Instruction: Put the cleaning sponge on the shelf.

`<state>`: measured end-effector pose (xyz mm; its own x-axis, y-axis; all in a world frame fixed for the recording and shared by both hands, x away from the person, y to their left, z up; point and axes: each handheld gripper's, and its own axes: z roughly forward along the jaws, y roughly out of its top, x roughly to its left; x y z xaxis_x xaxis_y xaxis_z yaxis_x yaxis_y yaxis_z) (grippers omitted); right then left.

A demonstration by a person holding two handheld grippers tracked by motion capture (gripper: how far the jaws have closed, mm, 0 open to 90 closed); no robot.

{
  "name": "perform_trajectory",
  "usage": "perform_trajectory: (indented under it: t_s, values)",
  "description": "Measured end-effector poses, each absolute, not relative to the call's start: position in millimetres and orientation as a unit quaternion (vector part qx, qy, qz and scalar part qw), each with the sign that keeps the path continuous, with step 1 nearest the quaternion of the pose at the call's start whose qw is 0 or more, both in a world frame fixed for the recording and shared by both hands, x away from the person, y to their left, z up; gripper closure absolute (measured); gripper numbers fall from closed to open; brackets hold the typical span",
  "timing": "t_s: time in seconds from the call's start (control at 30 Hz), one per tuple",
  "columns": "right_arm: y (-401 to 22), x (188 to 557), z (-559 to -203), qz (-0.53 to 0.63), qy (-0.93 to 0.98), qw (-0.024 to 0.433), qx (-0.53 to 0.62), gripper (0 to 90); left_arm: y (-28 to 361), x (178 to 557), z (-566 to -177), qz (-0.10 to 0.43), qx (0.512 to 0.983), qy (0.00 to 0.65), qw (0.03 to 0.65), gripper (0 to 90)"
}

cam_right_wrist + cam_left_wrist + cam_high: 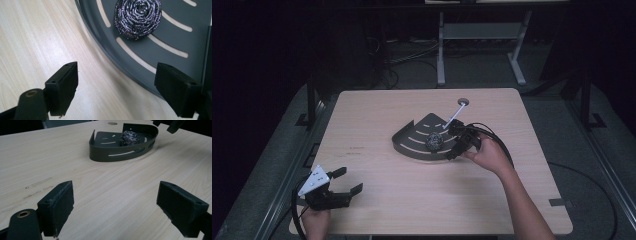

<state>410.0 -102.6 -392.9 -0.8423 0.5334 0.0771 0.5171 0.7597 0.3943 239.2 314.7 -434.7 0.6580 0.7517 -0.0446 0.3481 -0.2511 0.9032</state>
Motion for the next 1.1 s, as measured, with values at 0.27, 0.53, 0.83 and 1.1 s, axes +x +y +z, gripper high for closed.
perform_trajectory:
  t_s: [0.27, 0.53, 0.83, 1.1]
  values:
    - [-106.4, 401.2, -392.7, 0.207, 0.939, 0.018, 0.275, 18.5, 314.5, 238.9, -434.7, 0.204, 0.765, 0.359, 0.495, 13.7]
    - [-115.9, 387.9, -398.4, 0.212, 0.937, 0.022, 0.278, 18.6, 314.5, 238.5, -434.5, 0.204, 0.765, 0.359, 0.494, 13.7]
    - [-125.0, 377.0, -405.5, 0.22, 0.933, 0.02, 0.283, 18.7, 314.0, 238.4, -434.6, 0.204, 0.767, 0.358, 0.492, 13.7]
    - [-136.9, 366.2, -411.8, 0.221, 0.931, 0.024, 0.288, 18.9, 313.8, 238.3, -434.8, 0.204, 0.767, 0.359, 0.491, 13.7]
